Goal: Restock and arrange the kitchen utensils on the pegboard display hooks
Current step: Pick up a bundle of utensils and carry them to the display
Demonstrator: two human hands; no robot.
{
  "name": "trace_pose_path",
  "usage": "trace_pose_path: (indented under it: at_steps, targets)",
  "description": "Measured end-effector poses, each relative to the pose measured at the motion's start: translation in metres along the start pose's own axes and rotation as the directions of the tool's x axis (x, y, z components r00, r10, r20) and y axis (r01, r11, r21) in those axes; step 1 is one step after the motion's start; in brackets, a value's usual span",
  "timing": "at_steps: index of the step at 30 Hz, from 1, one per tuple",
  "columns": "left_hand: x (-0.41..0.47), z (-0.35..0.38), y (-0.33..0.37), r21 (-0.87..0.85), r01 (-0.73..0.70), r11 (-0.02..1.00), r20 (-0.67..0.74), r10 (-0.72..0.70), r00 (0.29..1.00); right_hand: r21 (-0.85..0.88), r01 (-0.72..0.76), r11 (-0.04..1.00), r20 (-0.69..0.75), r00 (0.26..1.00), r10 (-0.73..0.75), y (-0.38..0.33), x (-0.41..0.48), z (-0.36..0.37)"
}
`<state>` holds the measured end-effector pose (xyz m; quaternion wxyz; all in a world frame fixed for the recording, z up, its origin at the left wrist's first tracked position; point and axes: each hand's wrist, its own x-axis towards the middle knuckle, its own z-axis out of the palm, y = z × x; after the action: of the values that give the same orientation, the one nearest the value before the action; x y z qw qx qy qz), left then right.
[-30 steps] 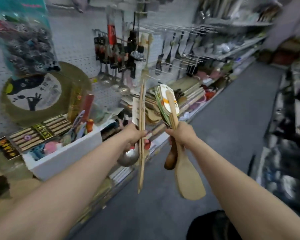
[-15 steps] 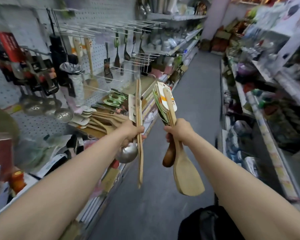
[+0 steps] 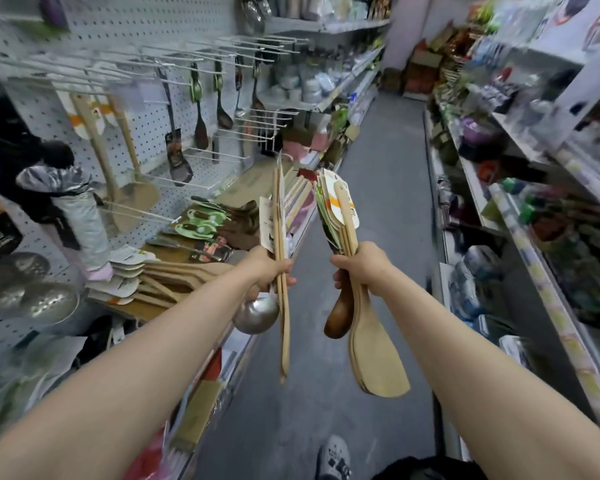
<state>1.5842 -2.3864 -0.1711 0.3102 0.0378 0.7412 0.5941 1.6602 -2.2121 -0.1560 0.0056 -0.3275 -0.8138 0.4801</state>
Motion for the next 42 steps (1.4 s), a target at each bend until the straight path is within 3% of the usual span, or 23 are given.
trace_pose_path:
  at_steps: [8,14,26,31,36,42]
  targets:
    - [0.127,0.046,0.049,-0.101,0.006,0.995,-0.033,-0.009,0.999,0.087,-0.012,0.996,0.098,0.995,0.004,-0.014,0.135,-0.041]
    - [0.2,0.071,0.071,-0.125,0.07,0.99,-0.084,-0.081,0.993,0.035,-0.082,0.996,0.252,0.965,0.071,-0.022,0.232,-0.064]
    - [0.347,0.032,0.069,-0.215,0.213,0.953,-0.174,-0.252,0.952,-0.01,-0.125,0.992,0.47,0.875,0.115,-0.059,0.403,-0.003]
    - [0.396,0.001,0.076,-0.157,0.353,0.922,-0.18,-0.378,0.908,-0.048,-0.186,0.981,0.528,0.829,0.183,-0.083,0.459,0.023]
    - [0.426,-0.025,0.069,-0.153,0.392,0.907,-0.257,-0.419,0.871,-0.065,-0.219,0.974,0.569,0.793,0.216,-0.095,0.503,0.047]
    - [0.455,-0.055,0.054,-0.351,0.367,0.862,-0.405,-0.493,0.77,-0.182,-0.127,0.975,0.642,0.736,0.216,-0.113,0.563,0.087]
